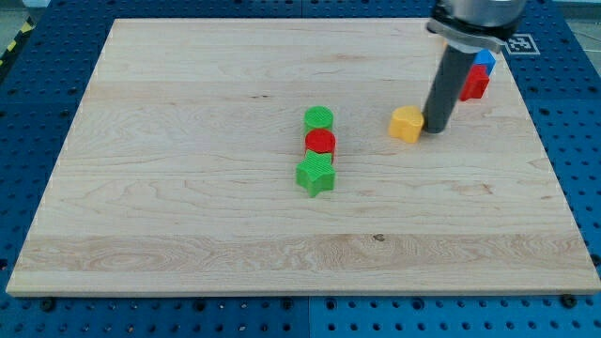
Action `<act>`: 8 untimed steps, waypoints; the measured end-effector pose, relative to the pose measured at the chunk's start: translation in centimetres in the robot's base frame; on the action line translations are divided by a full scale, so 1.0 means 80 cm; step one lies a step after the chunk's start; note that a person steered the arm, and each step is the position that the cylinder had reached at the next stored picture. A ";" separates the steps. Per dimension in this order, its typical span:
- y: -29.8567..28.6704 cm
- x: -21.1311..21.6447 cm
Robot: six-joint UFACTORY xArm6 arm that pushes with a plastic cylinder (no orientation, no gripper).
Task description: Push the yellow heart towards the green circle
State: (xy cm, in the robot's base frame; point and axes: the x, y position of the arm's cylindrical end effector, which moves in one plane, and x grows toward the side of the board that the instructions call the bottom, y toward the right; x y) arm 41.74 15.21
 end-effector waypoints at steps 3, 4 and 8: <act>0.000 -0.015; 0.016 0.000; -0.033 -0.018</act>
State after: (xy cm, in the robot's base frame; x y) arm 40.33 12.59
